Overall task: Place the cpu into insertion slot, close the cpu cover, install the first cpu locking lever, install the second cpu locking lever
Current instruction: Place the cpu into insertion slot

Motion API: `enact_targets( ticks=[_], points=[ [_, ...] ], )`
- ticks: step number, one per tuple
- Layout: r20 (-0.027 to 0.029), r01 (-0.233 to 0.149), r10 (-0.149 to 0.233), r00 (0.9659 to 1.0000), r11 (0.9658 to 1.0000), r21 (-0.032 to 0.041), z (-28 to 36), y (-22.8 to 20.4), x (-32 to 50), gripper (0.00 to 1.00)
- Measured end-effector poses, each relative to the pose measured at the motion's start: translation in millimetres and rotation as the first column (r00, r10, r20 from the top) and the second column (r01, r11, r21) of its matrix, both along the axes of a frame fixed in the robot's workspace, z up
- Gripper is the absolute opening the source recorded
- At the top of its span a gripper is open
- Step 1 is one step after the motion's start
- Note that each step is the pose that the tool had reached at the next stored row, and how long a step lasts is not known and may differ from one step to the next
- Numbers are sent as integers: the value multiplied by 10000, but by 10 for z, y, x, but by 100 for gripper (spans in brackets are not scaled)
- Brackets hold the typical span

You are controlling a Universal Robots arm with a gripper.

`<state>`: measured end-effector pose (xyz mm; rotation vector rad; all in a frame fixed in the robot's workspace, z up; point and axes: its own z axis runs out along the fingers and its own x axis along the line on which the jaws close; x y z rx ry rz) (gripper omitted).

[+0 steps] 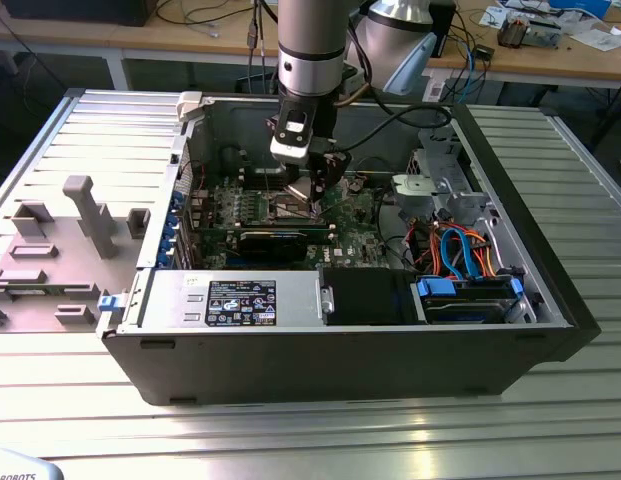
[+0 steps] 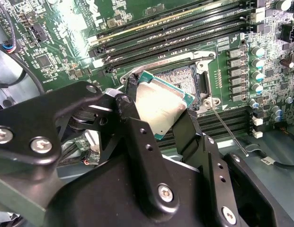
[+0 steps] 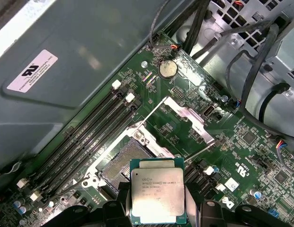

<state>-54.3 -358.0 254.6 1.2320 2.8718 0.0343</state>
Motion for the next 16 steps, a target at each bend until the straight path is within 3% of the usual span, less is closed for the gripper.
enact_targets(
  ticks=[16],
  points=[
    [0, 336, -336, 9994, 9994, -17, 0, 0, 0, 54]
  ],
)
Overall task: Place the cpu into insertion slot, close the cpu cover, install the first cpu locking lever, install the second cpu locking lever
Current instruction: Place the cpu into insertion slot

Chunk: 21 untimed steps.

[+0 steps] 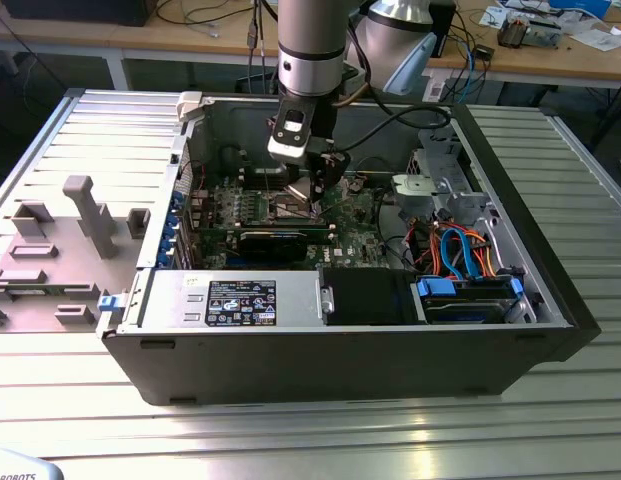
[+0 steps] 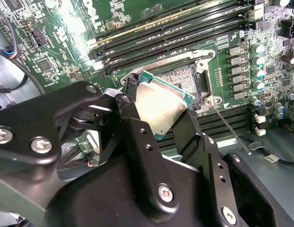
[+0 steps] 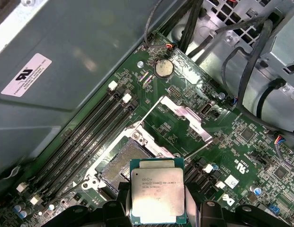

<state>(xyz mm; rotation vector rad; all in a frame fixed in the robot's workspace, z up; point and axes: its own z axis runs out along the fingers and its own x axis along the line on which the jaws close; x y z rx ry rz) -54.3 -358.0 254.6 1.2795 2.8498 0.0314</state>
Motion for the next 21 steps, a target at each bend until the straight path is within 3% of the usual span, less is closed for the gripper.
enact_targets(
  ticks=[12, 21],
  points=[
    [0, 339, -339, 9994, 9994, -5, 0, 0, 0, 54],
    [2, 869, -869, 9962, 9962, -17, -6, 2, 0, 54]
  ],
)
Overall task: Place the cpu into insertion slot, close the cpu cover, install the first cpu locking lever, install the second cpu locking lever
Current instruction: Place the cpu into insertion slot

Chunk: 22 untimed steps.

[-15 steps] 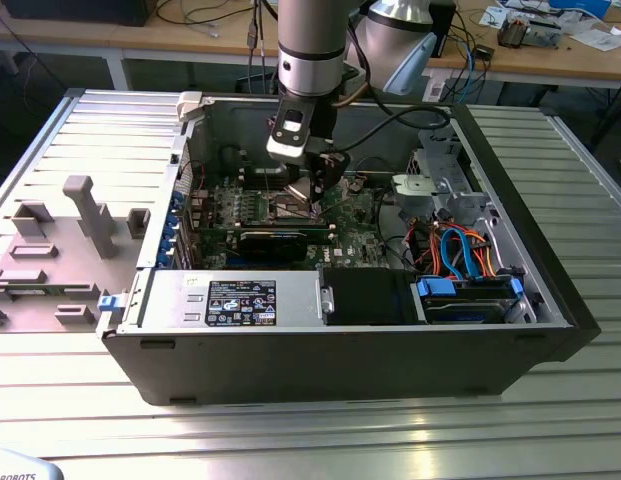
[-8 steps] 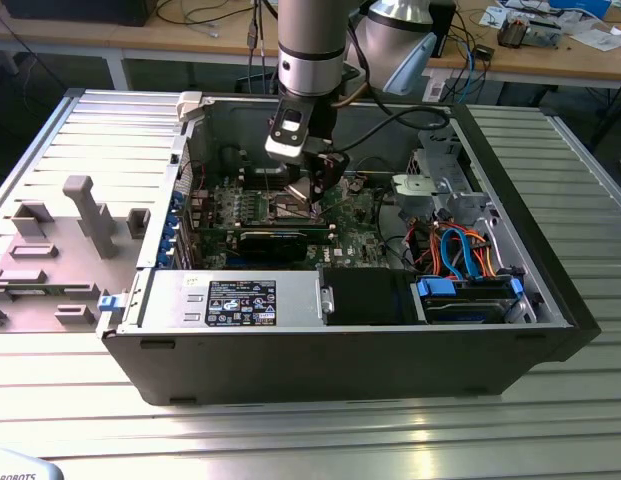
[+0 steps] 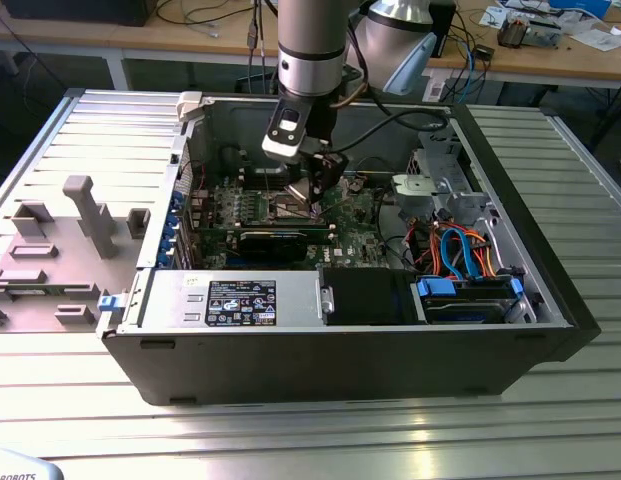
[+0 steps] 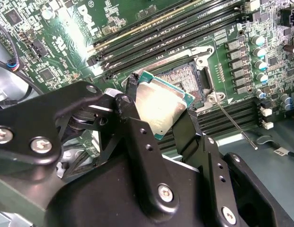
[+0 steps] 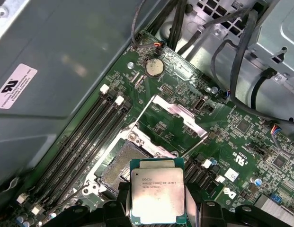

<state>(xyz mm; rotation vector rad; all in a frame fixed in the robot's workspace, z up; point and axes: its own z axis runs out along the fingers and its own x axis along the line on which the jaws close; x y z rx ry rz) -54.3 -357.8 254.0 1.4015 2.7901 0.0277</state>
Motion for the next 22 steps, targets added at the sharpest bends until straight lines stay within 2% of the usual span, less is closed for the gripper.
enact_targets(
  ticks=[12, 22],
  points=[
    [-1, 730, -730, 9973, 9973, -4, -27, 6, -2, 54],
    [0, 1030, -1030, 9947, 9947, -6, -37, 6, -2, 54]
  ],
)
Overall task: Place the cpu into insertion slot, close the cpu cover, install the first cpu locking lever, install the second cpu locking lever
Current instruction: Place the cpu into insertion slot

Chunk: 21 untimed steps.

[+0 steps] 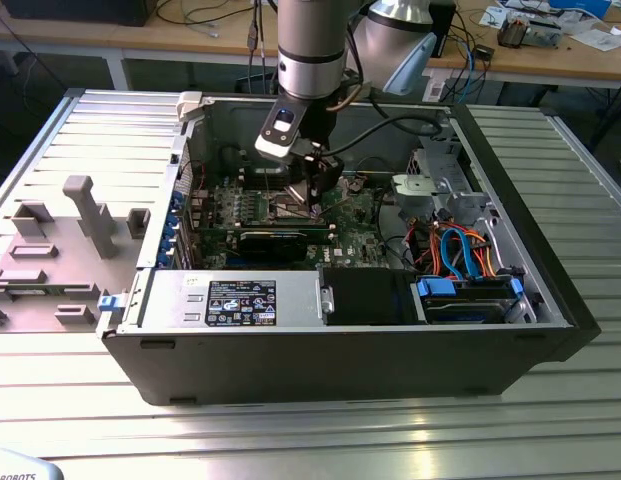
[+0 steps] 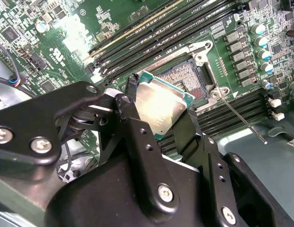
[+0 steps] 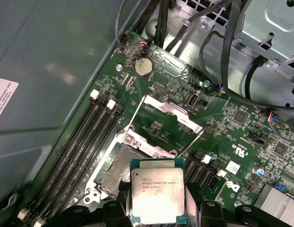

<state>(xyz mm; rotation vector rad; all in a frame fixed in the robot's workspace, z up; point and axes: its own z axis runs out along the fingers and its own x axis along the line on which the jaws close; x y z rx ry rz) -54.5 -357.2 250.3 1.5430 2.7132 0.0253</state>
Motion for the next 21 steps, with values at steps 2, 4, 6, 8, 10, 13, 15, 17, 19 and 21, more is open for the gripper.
enact_targets(
  ticks=[2, 4, 6, 8, 10, 13, 15, 17, 19, 21],
  points=[
    [0, 71, -71, 10000, 10000, 0, -2, 0, 0, 54],
    [-1, 136, -136, 9999, 9999, 0, -3, 0, 0, 54],
    [-1, 203, -203, 9998, 9998, 0, -5, 0, 0, 54],
    [0, 244, -244, 9997, 9997, 0, -7, 0, 0, 54],
    [-1, 271, -271, 9996, 9996, 0, -8, 0, 0, 54],
    [-1, 321, -321, 9995, 9995, 0, -10, 0, 0, 54],
    [0, 354, -354, 9994, 9994, 0, -11, 0, 0, 54],
    [0, 380, -380, 9993, 9993, 0, -12, 0, 0, 54],
    [0, 413, -413, 9991, 9991, 0, -13, 0, 0, 54],
    [0, 451, -451, 9990, 9990, 0, -14, 0, 0, 54]
  ],
)
